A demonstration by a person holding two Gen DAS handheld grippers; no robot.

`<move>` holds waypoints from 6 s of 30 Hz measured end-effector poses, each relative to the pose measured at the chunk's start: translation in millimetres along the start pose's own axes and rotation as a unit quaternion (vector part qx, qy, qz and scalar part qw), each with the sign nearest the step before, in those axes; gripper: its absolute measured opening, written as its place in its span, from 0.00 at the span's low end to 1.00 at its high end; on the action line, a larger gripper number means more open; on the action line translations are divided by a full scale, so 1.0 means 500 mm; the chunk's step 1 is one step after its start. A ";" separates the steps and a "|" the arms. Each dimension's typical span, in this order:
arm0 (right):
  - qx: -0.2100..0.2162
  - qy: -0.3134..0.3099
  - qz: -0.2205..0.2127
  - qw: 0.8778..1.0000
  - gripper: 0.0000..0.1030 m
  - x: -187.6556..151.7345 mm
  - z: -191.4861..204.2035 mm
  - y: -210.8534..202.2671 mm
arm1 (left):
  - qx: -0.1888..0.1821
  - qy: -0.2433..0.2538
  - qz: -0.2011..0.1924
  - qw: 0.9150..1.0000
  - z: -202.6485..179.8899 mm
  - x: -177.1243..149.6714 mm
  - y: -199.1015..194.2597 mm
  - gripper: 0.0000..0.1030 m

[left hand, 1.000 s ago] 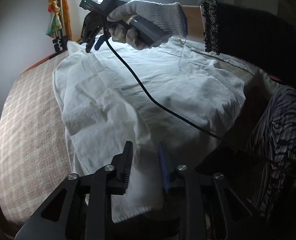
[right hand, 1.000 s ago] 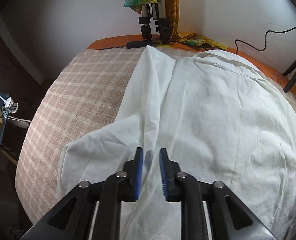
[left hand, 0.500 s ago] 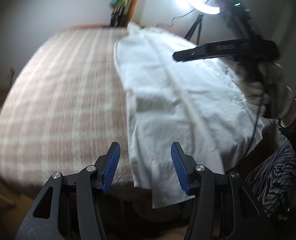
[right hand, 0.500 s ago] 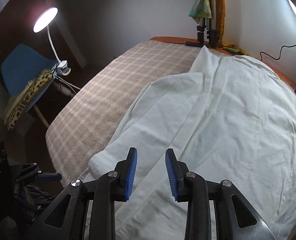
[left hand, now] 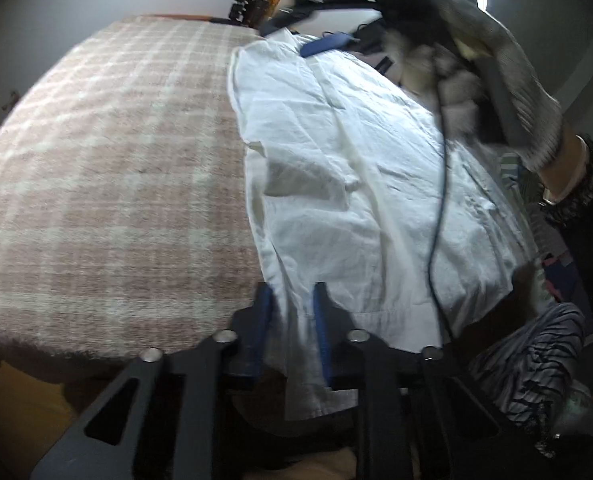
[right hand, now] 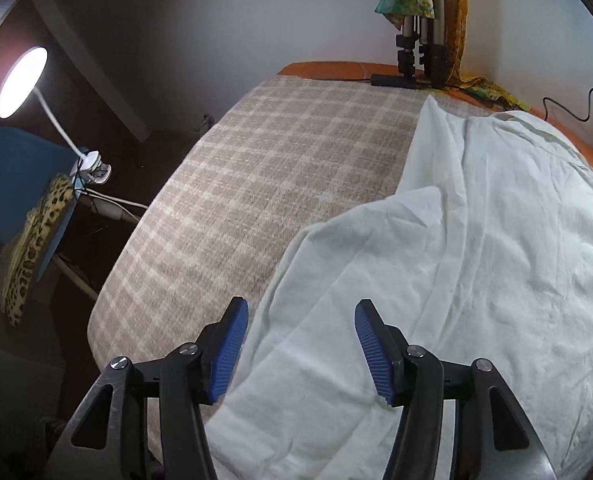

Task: Fold small clothes

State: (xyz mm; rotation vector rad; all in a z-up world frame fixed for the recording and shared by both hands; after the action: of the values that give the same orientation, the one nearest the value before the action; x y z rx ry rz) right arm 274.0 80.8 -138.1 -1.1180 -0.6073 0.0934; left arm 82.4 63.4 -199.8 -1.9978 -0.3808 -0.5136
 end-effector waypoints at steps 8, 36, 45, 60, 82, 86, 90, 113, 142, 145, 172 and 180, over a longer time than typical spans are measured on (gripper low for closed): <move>-0.113 -0.015 0.047 0.992 0.59 0.050 0.014 0.125 | -0.026 0.014 -0.015 0.999 -0.026 0.013 -0.011 0.05; -0.024 0.059 -0.090 0.994 0.05 0.035 -0.130 -0.080 | -0.041 0.151 -0.024 0.987 -0.218 0.031 0.005 0.04; -0.038 0.096 -0.092 0.990 0.05 -0.022 -0.265 -0.110 | -0.062 0.193 0.007 0.979 -0.301 0.024 0.052 0.04; -0.092 0.104 -0.115 0.984 0.32 -0.099 -0.383 -0.214 | -0.082 0.191 -0.002 0.978 -0.286 0.028 -0.015 0.13; -0.203 0.308 -0.204 0.907 0.47 -0.475 -0.811 -0.590 | -0.074 0.229 -0.004 0.971 -0.431 0.117 0.091 0.50; -0.227 0.360 -0.196 0.883 0.48 -0.579 -0.895 -0.625 | -0.077 0.218 0.012 0.973 -0.448 0.135 0.130 0.50; -0.234 0.412 -0.191 0.859 0.49 -0.672 -0.964 -0.644 | -0.076 0.217 0.027 0.973 -0.469 0.154 0.171 0.50; -0.229 0.459 -0.159 0.843 0.06 -0.801 -1.034 -0.605 | -0.077 0.213 0.036 0.973 -0.481 0.159 0.227 0.50; 0.031 0.076 -0.155 0.985 0.01 -0.517 -0.299 -0.429 | -0.113 0.110 0.011 0.987 -0.421 0.184 0.197 0.50; 0.044 0.065 -0.110 0.991 0.03 -0.540 -0.281 -0.369 | -0.117 0.106 0.021 0.987 -0.425 0.174 0.208 0.50; -0.163 0.204 -0.095 0.961 0.33 -0.095 -0.810 -0.313 | -0.146 0.130 0.038 0.980 -0.478 0.107 0.284 0.02; -0.170 0.193 -0.077 0.963 0.00 -0.063 -0.809 -0.264 | -0.166 0.133 0.035 0.977 -0.481 0.106 0.249 0.01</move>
State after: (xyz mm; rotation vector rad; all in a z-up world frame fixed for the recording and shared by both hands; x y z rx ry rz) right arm 420.5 -319.3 -156.0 -1.3710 -0.3620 -0.3701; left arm 140.0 -204.8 -168.0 -2.2144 -0.0604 -0.8319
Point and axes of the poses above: each gripper's, at about its wrist camera, not at the fingertips, and y roughly the way its jaws point, z to its left, x to its top, the point moved 8 cm from there along y, roughly the way its jaws point, and after that the axes turned 2 degrees about y, right-handed, at the moved point
